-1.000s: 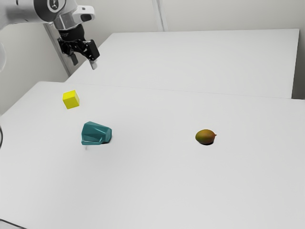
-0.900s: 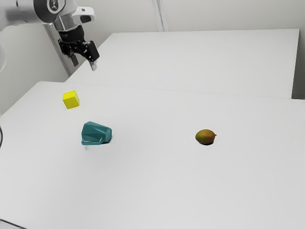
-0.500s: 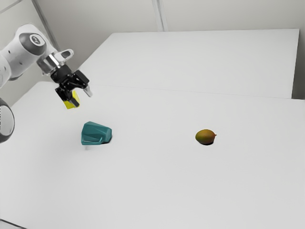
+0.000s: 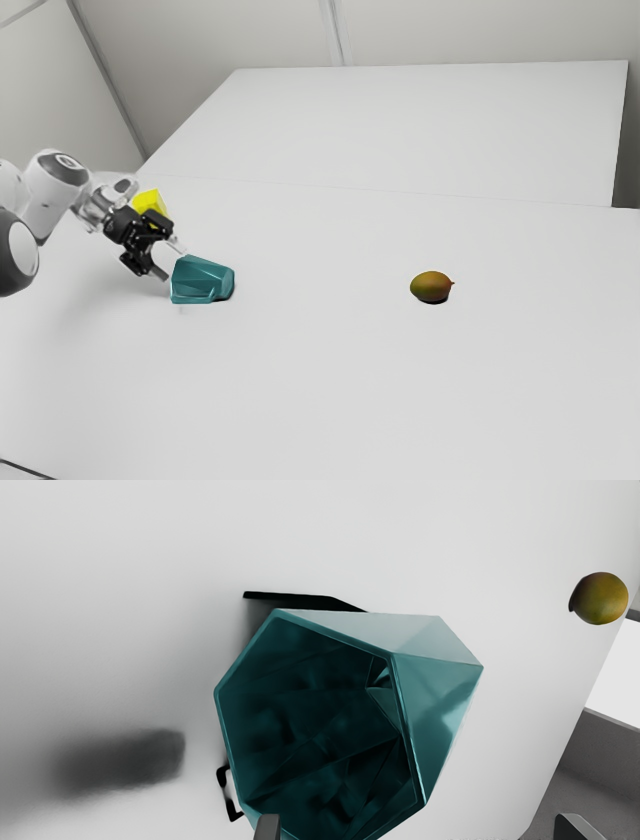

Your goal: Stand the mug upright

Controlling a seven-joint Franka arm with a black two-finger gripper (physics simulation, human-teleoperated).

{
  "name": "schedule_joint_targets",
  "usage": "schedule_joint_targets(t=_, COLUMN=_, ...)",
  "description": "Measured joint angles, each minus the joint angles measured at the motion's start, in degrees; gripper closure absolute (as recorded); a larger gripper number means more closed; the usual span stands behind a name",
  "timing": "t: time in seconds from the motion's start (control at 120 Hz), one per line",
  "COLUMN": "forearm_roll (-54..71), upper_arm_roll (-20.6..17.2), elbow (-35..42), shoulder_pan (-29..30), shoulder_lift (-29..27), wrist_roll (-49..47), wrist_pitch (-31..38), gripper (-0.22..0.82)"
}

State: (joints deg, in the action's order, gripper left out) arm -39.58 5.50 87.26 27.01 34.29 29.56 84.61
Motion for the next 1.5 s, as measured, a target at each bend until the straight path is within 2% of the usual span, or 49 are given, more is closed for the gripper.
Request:
schedule_joint_targets(t=0.367, forearm_roll=-4.1, upper_arm_roll=-2.7, elbow=4.7, shoulder_pan=-0.8, shoulder_lift=-1.2, wrist_roll=4.5, wrist_pitch=4.5, gripper=0.04)
schedule_joint_targets(t=0.425, forearm_roll=-4.7, upper_arm_roll=-2.7, elbow=6.8, shoulder_pan=-1.0, shoulder_lift=-2.6, wrist_roll=5.0, wrist_pitch=5.3, gripper=0.12)
schedule_joint_targets(t=0.558, forearm_roll=-5.3, upper_arm_roll=-2.8, elbow=7.8, shoulder_pan=-1.3, shoulder_lift=-3.8, wrist_roll=5.8, wrist_pitch=6.5, gripper=0.45)
schedule_joint_targets(t=0.658, forearm_roll=-5.6, upper_arm_roll=-3.2, elbow=7.8, shoulder_pan=-1.8, shoulder_lift=-4.4, wrist_roll=6.2, wrist_pitch=6.9, gripper=0.6)
schedule_joint_targets(t=0.825, forearm_roll=-7.2, upper_arm_roll=-3.5, elbow=7.6, shoulder_pan=-3.1, shoulder_lift=-4.6, wrist_roll=6.7, wrist_pitch=7.4, gripper=0.72)
schedule_joint_targets(t=1.033, forearm_roll=-7.2, upper_arm_roll=-3.5, elbow=7.7, shoulder_pan=-4.0, shoulder_lift=-5.9, wrist_roll=6.9, wrist_pitch=7.4, gripper=0.76)
schedule_joint_targets(t=1.1, forearm_roll=-4.8, upper_arm_roll=-3.2, elbow=7.8, shoulder_pan=-7.2, shoulder_lift=-8.9, wrist_roll=6.9, wrist_pitch=7.9, gripper=0.77)
schedule_joint_targets(t=1.192, forearm_roll=3.1, upper_arm_roll=-3.0, elbow=9.2, shoulder_pan=-14.5, shoulder_lift=-14.7, wrist_roll=6.7, wrist_pitch=11.0, gripper=0.77)
schedule_joint_targets(t=1.35, forearm_roll=23.0, upper_arm_roll=-1.8, elbow=20.3, shoulder_pan=-27.7, shoulder_lift=-25.2, wrist_roll=5.1, wrist_pitch=21.3, gripper=0.78)
schedule_joint_targets(t=1.5, forearm_roll=38.9, upper_arm_roll=-1.7, elbow=28.5, shoulder_pan=-33.1, shoulder_lift=-29.4, wrist_roll=1.0, wrist_pitch=29.7, gripper=0.78)
